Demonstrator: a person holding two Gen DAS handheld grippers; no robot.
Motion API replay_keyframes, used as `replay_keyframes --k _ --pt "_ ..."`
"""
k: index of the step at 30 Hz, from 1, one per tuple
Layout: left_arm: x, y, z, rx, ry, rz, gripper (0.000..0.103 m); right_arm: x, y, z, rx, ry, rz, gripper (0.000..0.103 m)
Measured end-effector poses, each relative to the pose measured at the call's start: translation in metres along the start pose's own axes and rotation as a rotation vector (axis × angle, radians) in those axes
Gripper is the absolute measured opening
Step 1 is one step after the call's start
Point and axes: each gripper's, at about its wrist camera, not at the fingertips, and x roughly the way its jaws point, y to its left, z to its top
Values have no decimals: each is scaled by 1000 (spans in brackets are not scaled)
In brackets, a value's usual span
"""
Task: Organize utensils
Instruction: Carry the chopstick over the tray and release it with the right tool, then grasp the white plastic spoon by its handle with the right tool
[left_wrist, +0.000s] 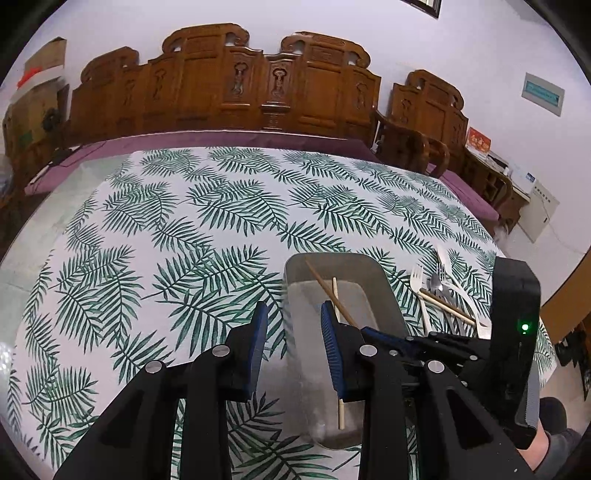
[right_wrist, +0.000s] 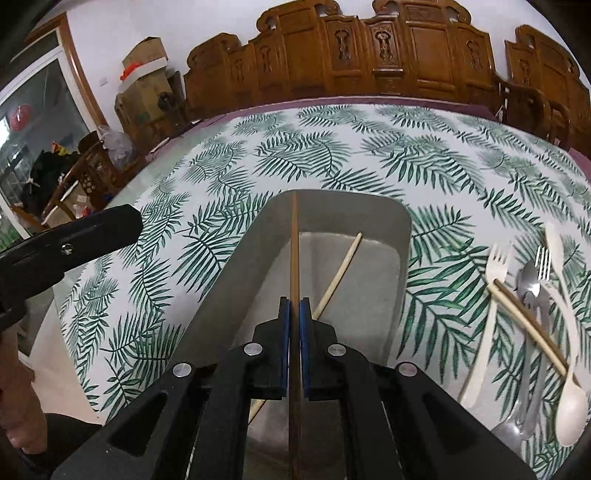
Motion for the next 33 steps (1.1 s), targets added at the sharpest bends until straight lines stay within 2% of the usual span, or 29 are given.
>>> replay_keyframes --k 5,12,14,17,19,20,27,29,33 --pt "0 0 0 4 2 -1 28 3 -1 2 -9 7 19 7" --pt "2 -7 -1 13 7 -8 28 -31 -26 16 -18 -63 27 7" --pt "3 -12 -2 19 8 -16 28 -45 -36 17 -31 -84 8 7" --pt "5 -22 -2 31 9 -24 34 -70 -63 15 -36 -113 -35 7" --pt "6 -29 -2 34 5 -30 57 -84 -81 11 -38 -123 -74 7" --pt "7 -32 -2 35 2 -34 60 -90 -90 9 -41 -125 -99 7" --pt "14 -65 0 66 5 -82 62 -113 -149 -9 -25 -122 -227 8" --pt "17 -74 -1 77 7 -95 62 -115 -159 -13 -25 -119 -244 22" --pt "23 -91 -4 98 16 -111 62 -109 -177 -22 -8 -99 -263 24"
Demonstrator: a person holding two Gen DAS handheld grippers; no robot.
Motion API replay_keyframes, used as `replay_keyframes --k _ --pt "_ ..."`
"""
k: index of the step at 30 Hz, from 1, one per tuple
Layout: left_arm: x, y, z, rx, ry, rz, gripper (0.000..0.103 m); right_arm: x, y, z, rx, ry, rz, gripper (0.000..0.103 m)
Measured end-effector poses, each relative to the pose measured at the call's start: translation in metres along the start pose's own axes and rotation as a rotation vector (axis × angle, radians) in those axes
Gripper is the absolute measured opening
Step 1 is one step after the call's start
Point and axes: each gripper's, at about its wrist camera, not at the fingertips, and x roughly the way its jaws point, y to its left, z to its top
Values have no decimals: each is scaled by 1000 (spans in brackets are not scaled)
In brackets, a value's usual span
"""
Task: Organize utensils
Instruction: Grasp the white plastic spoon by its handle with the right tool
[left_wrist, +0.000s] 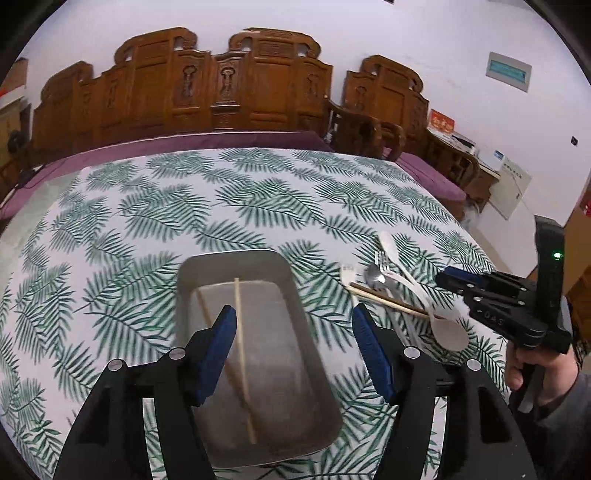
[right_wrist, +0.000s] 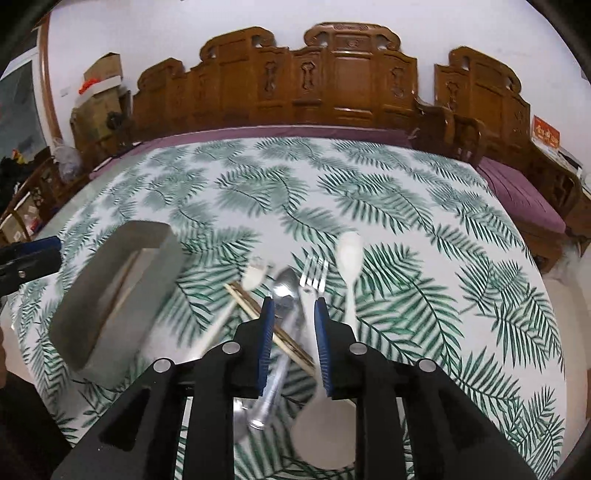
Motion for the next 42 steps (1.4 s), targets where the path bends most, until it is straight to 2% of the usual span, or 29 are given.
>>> replay_keyframes --k 8,16,19,27,36,42 --pt "13 -26 -5 37 19 -31 62 30 -14 -21 26 78 4 24" --pt "20 -42 -12 68 38 -41 62 44 -22 -29 55 123 55 24" --pt "23 -47 -13 77 44 -43 62 45 -21 -29 49 135 69 13" --pt "33 -61 -17 102 63 -39 62 30 -31 -25 72 78 86 11" --pt "52 -80 -22 113 105 -63 62 15 -58 -22 124 21 53 11" --pt "65 -104 -33 157 133 -75 62 10 -71 -26 149 8 32 11"
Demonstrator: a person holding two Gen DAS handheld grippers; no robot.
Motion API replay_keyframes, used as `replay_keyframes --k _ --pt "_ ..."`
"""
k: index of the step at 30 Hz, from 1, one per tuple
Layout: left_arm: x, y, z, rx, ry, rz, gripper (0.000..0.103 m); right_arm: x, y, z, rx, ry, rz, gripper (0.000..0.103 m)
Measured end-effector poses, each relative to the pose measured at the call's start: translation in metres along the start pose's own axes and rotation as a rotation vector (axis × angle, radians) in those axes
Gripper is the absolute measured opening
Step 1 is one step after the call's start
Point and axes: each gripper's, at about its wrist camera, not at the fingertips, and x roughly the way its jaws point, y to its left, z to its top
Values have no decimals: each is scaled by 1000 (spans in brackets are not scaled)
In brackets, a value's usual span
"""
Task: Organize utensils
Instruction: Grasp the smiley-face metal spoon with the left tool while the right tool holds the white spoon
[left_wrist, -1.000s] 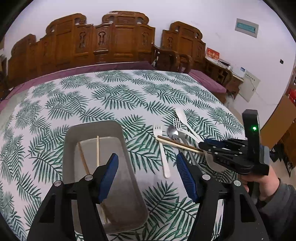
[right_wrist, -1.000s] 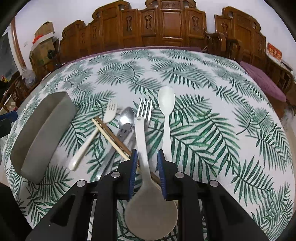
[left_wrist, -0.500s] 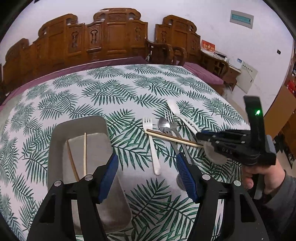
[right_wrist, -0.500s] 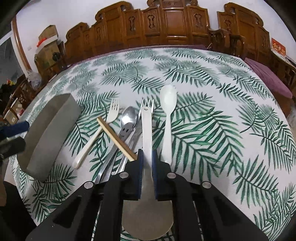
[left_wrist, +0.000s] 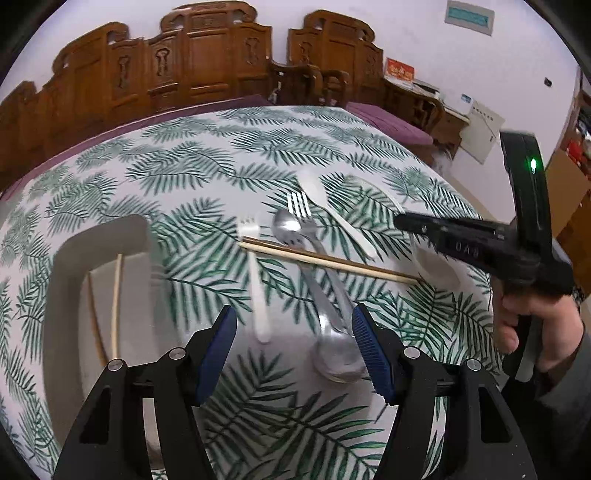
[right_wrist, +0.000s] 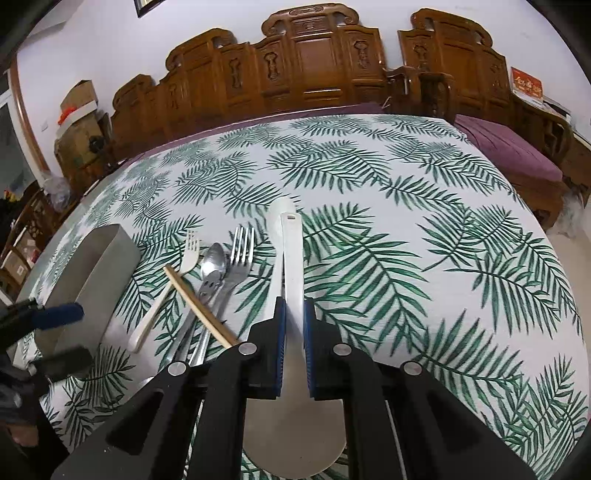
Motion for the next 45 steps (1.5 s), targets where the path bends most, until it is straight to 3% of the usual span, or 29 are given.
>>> replay_keyframes --k 5,11,13,20,22,27,45 --pt "14 -12 -5 29 30 5 57 1 -1 1 5 -5 -7 11" --pt "35 -19 -6 23 76 -7 43 3 4 2 -8 -4 0 11" --pt "42 -20 -5 26 96 21 39 2 4 1 -6 -5 3 11" --pt "60 -16 -4 5 135 40 34 0 2 1 5 -8 9 11" --pt "60 -14 -4 1 133 47 22 1 2 2 5 -9 12 11" --pt "58 -9 -4 -13 141 33 6 2 5 2 0 -6 14 11" --pt "74 -7 11 28 135 77 6 8 15 1 -21 11 11 11"
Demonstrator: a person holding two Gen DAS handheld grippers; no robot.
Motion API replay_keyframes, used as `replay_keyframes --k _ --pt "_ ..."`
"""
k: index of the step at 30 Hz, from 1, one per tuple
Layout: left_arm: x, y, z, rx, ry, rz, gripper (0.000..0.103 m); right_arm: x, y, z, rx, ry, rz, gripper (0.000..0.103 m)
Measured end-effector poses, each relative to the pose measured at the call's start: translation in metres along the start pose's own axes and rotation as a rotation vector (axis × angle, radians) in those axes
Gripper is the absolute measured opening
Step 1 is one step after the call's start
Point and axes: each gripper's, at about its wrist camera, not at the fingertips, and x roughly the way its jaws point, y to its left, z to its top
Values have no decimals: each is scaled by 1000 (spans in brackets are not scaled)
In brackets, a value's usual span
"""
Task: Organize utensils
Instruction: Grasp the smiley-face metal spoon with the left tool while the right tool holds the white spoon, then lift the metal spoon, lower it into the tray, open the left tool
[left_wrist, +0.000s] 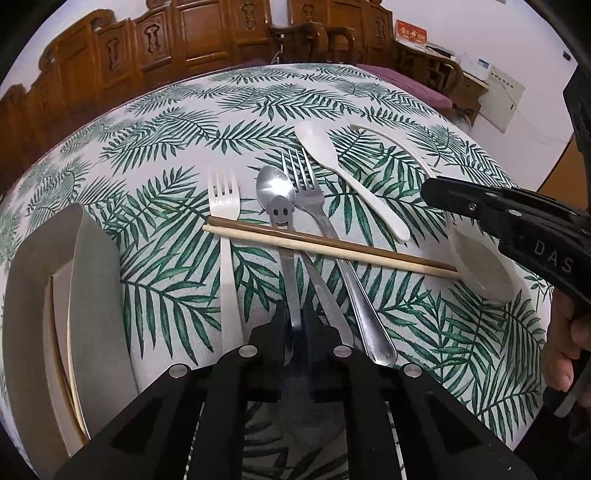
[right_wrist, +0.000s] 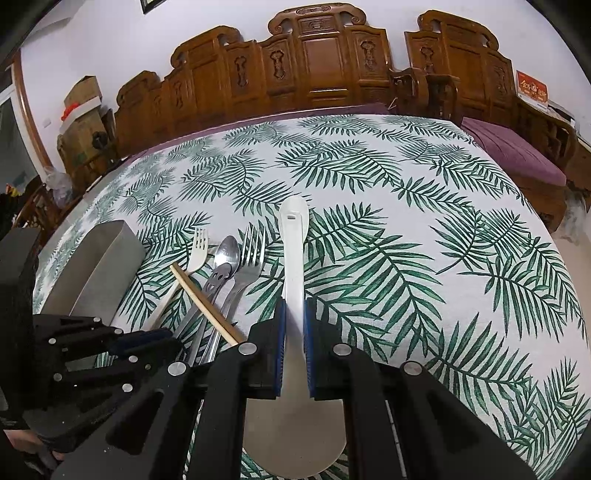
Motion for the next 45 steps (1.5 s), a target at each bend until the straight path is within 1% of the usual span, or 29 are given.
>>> replay_keyframes --k 5,10,15,20,23,28,33,40,45 --pt "-5 4 -5 15 28 0 5 2 4 0 -5 3 5 11" --pt "-27 10 -16 17 32 1 5 3 12 0 -15 5 15 11" --pt "-48 8 -27 32 36 2 5 3 20 -1 -27 11 26 11" --pt "-57 12 -36 5 46 8 5 2 28 -5 -46 15 26 11" --pt "-64 17 -29 -15 29 16 5 0 27 -6 -44 13 23 11" --pt "-78 21 -9 -14 -5 45 5 -3 25 -7 -41 10 25 11" --pt "-87 31 5 -33 -21 64 5 -7 22 -6 -25 4 39 11" --pt "-105 49 20 -54 -42 94 5 -22 38 2 -51 -3 60 11" --pt "-119 64 18 -80 -48 96 5 -36 57 11 -73 -11 75 11"
